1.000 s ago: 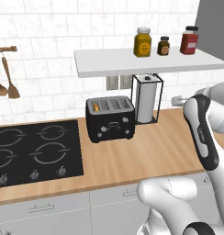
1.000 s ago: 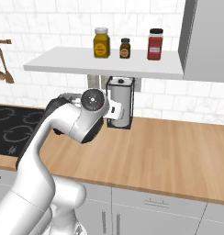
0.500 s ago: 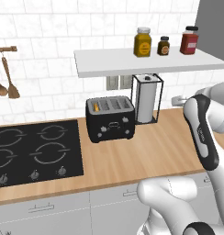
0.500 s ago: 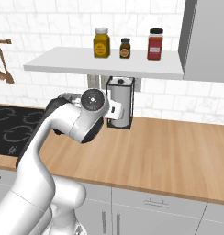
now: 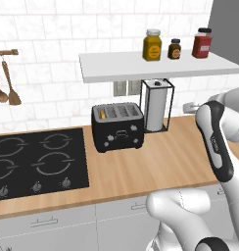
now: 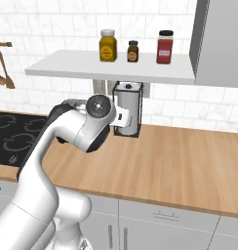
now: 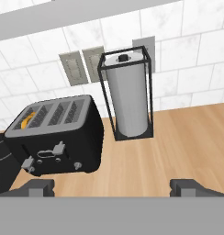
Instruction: Start the toaster. Once the lever pops up, take the bread to the plate on the dining counter.
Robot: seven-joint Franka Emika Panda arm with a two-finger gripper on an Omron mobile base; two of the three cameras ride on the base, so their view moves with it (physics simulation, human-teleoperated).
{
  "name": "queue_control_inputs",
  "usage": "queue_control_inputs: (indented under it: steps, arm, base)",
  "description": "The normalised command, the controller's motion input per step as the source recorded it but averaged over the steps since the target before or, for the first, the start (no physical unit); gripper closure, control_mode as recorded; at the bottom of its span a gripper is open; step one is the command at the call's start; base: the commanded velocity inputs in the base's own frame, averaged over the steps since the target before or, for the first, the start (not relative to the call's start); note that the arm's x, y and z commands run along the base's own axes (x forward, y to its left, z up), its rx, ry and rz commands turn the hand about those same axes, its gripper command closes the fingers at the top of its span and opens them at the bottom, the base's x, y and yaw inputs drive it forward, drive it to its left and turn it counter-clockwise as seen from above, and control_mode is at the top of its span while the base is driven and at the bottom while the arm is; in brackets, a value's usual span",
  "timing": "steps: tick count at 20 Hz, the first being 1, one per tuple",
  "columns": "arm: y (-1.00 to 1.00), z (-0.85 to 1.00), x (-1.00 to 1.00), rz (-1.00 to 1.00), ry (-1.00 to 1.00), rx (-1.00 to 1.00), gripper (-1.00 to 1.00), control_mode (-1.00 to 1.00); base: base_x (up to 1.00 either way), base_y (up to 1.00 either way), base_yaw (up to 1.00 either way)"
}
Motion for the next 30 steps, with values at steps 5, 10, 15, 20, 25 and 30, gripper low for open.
queue_control_inputs:
  steps: [5, 10, 15, 20, 25, 30]
  arm:
    - [0.00, 0.00, 0.00, 0.00, 0.00, 0.00, -1.00, -1.00]
    - [0.00, 0.00, 0.00, 0.00, 0.00, 0.00, -1.00, -1.00]
    - [0.00, 0.00, 0.00, 0.00, 0.00, 0.00, -1.00, -1.00]
    - [0.00, 0.00, 0.00, 0.00, 0.00, 0.00, -1.00, -1.00]
    - [0.00, 0.00, 0.00, 0.00, 0.00, 0.00, -1.00, -1.00]
    - [0.00, 0.00, 0.00, 0.00, 0.00, 0.00, -1.00, -1.00]
  base:
    - [0.00, 0.00, 0.00]
    - [0.00, 0.00, 0.00]
    - [0.00, 0.00, 0.00]
    - [0.00, 0.00, 0.00]
    - [0.00, 0.00, 0.00]
    - [0.00, 0.00, 0.00]
